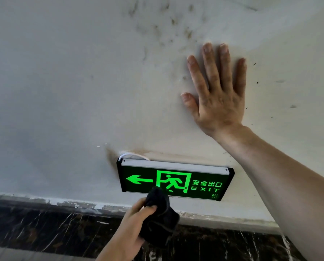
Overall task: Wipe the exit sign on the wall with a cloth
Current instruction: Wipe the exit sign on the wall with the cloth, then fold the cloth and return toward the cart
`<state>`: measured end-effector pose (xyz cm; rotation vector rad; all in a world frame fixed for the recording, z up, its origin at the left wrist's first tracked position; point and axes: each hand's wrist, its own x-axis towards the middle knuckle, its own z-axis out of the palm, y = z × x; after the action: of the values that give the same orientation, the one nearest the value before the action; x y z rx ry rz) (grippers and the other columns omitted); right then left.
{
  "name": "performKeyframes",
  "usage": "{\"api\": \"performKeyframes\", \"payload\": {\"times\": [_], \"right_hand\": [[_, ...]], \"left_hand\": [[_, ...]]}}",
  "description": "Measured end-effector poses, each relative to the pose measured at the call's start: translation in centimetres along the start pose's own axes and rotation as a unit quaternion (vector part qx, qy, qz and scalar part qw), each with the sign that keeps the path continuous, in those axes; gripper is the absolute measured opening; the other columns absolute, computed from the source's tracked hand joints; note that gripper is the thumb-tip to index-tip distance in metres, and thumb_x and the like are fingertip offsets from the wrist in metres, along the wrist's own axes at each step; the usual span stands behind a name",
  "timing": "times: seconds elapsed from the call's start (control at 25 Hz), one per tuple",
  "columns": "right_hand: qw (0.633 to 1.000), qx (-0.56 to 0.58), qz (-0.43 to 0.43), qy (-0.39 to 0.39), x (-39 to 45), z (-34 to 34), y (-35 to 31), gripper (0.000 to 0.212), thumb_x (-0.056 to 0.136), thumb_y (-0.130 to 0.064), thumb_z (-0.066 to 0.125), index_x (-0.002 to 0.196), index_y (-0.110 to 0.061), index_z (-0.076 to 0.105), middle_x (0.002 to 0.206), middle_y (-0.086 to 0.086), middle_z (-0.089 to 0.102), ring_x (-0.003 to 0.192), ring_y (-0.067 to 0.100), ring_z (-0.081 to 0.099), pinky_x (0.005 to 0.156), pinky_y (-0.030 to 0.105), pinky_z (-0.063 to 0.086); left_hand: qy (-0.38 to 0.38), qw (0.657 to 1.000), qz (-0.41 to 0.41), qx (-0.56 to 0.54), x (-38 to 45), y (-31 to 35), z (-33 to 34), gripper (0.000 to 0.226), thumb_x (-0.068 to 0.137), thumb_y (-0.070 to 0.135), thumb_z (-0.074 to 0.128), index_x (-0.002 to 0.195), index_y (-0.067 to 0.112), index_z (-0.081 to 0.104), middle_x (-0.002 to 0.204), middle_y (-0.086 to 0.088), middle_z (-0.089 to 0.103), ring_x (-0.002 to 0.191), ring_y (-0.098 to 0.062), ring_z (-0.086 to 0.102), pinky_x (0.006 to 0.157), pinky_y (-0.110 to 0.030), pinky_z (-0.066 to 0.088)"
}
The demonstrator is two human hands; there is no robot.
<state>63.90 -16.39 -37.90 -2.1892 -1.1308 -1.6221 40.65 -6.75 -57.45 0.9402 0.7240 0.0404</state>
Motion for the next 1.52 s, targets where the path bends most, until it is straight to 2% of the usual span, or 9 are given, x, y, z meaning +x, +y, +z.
{"api": "performKeyframes", "payload": {"times": [0.16,0.32,0.44,0.56,0.68,0.84,1.0,1.2,1.52], "right_hand": [[0.988,0.058,0.009,-0.141,0.2,-4.4,0.2,0.068,0.1,-0.05,0.033,0.158,-0.021,0.013,0.167,0.008,0.013,0.152,0.03,0.006,0.12,0.044,-0.009],[0.944,0.207,0.062,-0.249,-2.9,-10.1,-0.7,0.067,0.094,-0.057,0.028,0.153,-0.027,0.033,0.164,-0.004,0.025,0.153,0.014,0.007,0.123,0.038,0.006],[0.801,0.406,0.219,-0.382,-7.5,-14.0,-1.5,0.062,0.083,-0.074,0.03,0.139,-0.05,0.045,0.144,-0.039,0.04,0.136,-0.022,0.018,0.118,0.024,0.022],[0.639,0.544,0.34,-0.425,-10.4,-15.8,-2.0,0.036,0.09,-0.061,0.049,0.126,-0.058,0.053,0.126,-0.045,0.054,0.122,-0.024,0.041,0.106,0.017,0.036],[0.583,0.57,0.399,-0.419,-11.0,-17.0,-2.3,0.028,0.093,-0.034,0.063,0.115,-0.051,0.064,0.114,-0.032,0.068,0.11,-0.012,0.059,0.096,0.019,0.047],[0.517,0.562,0.511,-0.395,-7.1,-20.2,-1.0,0.026,0.088,-0.019,0.071,0.093,-0.044,0.074,0.089,-0.018,0.075,0.083,0.0,0.071,0.075,0.024,0.059],[0.446,0.557,0.583,-0.388,-0.8,-23.9,1.0,0.011,0.085,-0.014,0.074,0.083,-0.025,0.073,0.086,-0.001,0.07,0.076,0.011,0.07,0.071,0.031,0.061],[0.413,0.586,0.595,-0.363,10.0,-30.3,4.0,0.024,0.083,-0.015,0.076,0.102,-0.029,0.071,0.108,0.005,0.072,0.09,0.018,0.074,0.082,0.043,0.062],[0.506,0.588,0.516,-0.363,25.0,-40.2,7.7,0.047,0.079,-0.037,0.071,0.122,-0.051,0.06,0.133,-0.011,0.057,0.101,0.008,0.07,0.091,0.031,0.056]], "left_hand": [[-0.072,0.996,0.049,-0.03,-4.4,1.9,3.8,0.035,0.071,0.01,0.067,0.103,0.013,0.079,0.111,-0.027,0.074,0.103,-0.041,0.071,0.093,-0.046,0.055],[-0.143,0.987,0.066,-0.035,-7.0,3.2,5.4,0.035,0.077,0.006,0.069,0.111,0.012,0.077,0.118,-0.026,0.071,0.107,-0.04,0.071,0.088,-0.042,0.06],[-0.166,0.982,0.093,-0.001,-8.1,3.7,6.4,0.042,0.079,0.007,0.072,0.12,0.01,0.072,0.119,-0.023,0.072,0.107,-0.036,0.07,0.086,-0.037,0.06],[-0.14,0.984,0.097,0.052,-8.5,4.0,7.0,0.045,0.077,0.011,0.08,0.115,-0.004,0.062,0.097,-0.02,0.073,0.085,-0.03,0.072,0.07,-0.032,0.061],[-0.135,0.986,0.068,0.072,-9.9,5.3,7.4,0.036,0.077,0.011,0.084,0.105,-0.001,0.064,0.089,-0.018,0.074,0.079,-0.027,0.074,0.063,-0.03,0.06],[-0.122,0.991,0.03,0.046,-13.8,9.8,9.0,0.04,0.078,0.013,0.075,0.117,0.006,0.071,0.119,-0.025,0.071,0.113,-0.041,0.067,0.094,-0.046,0.055],[-0.1,0.993,0.026,0.051,-18.5,15.7,11.8,0.049,0.073,0.015,0.08,0.119,0.002,0.068,0.121,-0.025,0.07,0.113,-0.04,0.068,0.095,-0.046,0.054],[-0.172,0.984,0.02,0.043,-26.6,24.6,16.5,0.054,0.075,0.016,0.087,0.125,0.008,0.067,0.128,-0.025,0.067,0.12,-0.041,0.064,0.092,-0.047,0.057],[-0.153,0.983,0.1,0.001,-38.6,34.9,22.7,0.063,0.067,-0.003,0.074,0.128,-0.004,0.058,0.117,-0.029,0.07,0.107,-0.046,0.069,0.084,-0.051,0.059]]}}
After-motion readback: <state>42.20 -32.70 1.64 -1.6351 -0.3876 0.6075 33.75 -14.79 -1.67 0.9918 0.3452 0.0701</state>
